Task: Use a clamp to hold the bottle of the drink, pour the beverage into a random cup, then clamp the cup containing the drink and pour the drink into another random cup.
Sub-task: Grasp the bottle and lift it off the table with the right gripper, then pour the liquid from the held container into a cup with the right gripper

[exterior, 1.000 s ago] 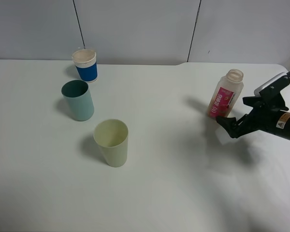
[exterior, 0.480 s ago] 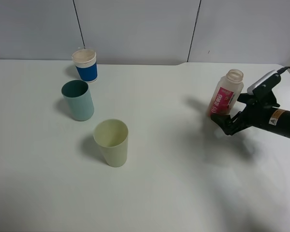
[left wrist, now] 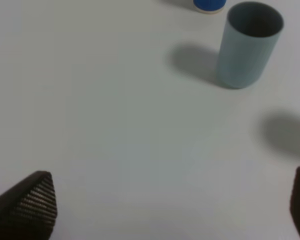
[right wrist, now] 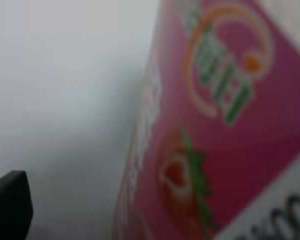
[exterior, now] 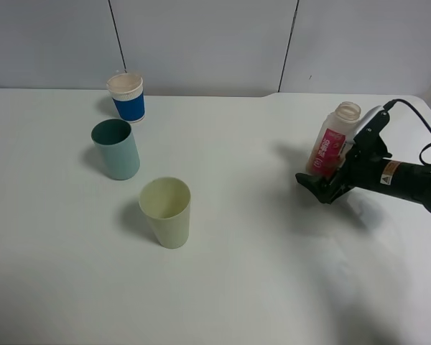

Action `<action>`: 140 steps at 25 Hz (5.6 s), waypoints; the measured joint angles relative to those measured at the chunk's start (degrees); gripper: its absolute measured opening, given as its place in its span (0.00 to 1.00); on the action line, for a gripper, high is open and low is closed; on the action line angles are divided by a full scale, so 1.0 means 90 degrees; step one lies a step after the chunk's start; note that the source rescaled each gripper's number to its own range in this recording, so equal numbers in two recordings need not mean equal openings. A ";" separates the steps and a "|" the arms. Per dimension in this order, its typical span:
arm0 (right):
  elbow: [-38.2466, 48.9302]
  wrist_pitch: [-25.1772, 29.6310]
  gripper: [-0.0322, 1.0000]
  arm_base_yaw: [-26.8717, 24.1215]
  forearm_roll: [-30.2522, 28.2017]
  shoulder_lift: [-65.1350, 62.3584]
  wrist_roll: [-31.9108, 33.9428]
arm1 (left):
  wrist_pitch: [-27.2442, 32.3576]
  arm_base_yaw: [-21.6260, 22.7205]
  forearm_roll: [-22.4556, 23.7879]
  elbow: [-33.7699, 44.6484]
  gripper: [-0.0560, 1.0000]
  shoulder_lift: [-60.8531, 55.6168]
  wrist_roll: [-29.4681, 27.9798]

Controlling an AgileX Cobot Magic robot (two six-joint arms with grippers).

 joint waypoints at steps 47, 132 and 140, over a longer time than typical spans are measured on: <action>-0.0546 0.0486 0.08 0.0597 0.0242 0.0001 0.1684 | 0.0000 0.0000 0.0000 0.0000 0.95 0.0000 0.0000; -0.2007 0.4500 0.06 0.4639 -0.1394 -0.1721 0.1970 | 0.0000 0.0000 0.0000 0.0000 0.95 0.0000 0.0001; -0.2007 0.4653 0.06 0.4658 -0.2108 -0.1721 0.1828 | 0.0000 0.0000 0.0000 0.0000 0.95 0.0000 0.0001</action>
